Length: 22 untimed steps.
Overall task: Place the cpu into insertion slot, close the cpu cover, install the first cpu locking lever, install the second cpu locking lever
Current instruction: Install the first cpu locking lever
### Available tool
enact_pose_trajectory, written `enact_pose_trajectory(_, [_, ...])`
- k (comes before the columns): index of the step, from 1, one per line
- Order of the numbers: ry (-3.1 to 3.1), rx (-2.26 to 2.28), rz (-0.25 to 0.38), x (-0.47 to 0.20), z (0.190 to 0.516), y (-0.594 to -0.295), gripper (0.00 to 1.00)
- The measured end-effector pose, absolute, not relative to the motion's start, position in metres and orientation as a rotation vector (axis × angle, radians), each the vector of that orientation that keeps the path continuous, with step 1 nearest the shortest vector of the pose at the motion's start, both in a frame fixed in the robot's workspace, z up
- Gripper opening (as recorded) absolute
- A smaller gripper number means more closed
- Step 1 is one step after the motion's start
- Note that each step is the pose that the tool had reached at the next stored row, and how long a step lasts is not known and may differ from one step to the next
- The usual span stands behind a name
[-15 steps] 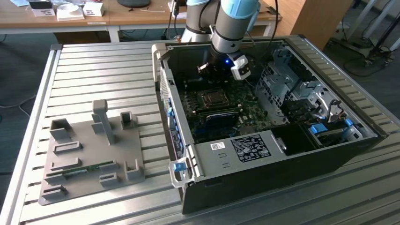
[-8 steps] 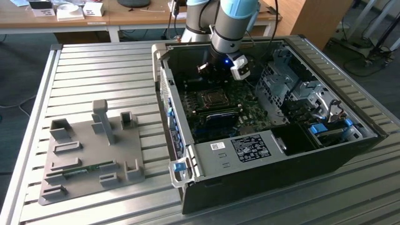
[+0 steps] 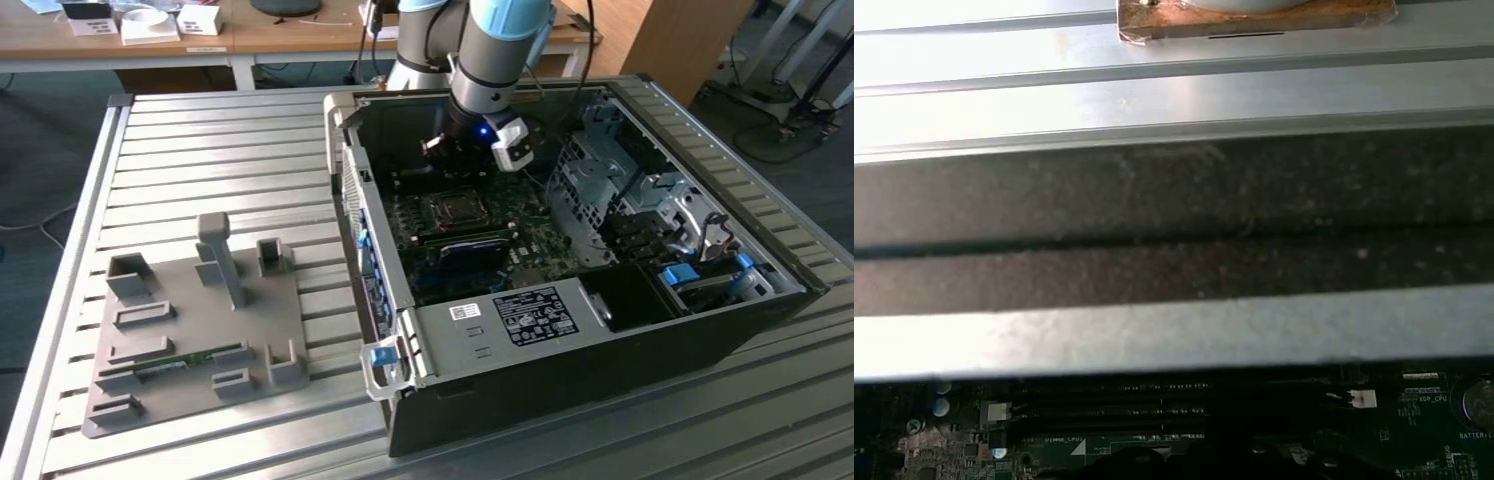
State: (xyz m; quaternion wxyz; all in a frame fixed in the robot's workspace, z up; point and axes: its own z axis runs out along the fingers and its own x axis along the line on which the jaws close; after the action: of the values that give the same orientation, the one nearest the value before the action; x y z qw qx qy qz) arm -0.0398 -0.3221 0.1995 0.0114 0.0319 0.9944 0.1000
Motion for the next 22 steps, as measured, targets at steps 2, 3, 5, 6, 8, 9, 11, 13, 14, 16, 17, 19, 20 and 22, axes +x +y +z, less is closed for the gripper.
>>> enact_pose_trajectory(2, [3.101, 0.109, 0.307, -0.0398, 0.1991, -0.3222, 0.11])
enact_pose_trajectory(3, [3.101, 0.114, 0.305, -0.0398, 0.199, -0.3222, 0.11])
enact_pose_trajectory(5, [3.1, 0.119, 0.3, -0.0398, 0.1987, -0.3222, 0.11])
enact_pose_trajectory(6, [3.1, 0.12, 0.295, -0.0398, 0.1986, -0.3222, 0.11])
enact_pose_trajectory(8, [3.099, 0.119, 0.283, -0.0398, 0.1985, -0.3222, 0.11])
enact_pose_trajectory(9, [3.099, 0.119, 0.278, -0.0399, 0.1984, -0.3222, 0.11])
enact_pose_trajectory(11, [3.097, 0.119, 0.27, -0.0401, 0.1984, -0.3222, 0.11])
enact_pose_trajectory(13, [3.096, 0.118, 0.262, -0.0404, 0.1983, -0.3222, 0.11])
enact_pose_trajectory(14, [3.095, 0.118, 0.258, -0.0406, 0.1983, -0.3223, 0.11])
enact_pose_trajectory(16, [3.092, 0.117, 0.253, -0.0415, 0.1982, -0.3223, 0.11])
enact_pose_trajectory(17, [3.091, 0.117, 0.251, -0.0421, 0.1981, -0.3223, 0.11])
enact_pose_trajectory(19, [3.089, 0.117, 0.251, -0.0429, 0.198, -0.3221, 0.11])
enact_pose_trajectory(20, [3.089, 0.116, 0.252, -0.043, 0.198, -0.3221, 0.11])
enact_pose_trajectory(22, [3.089, 0.116, 0.252, -0.043, 0.198, -0.3221, 0.11])
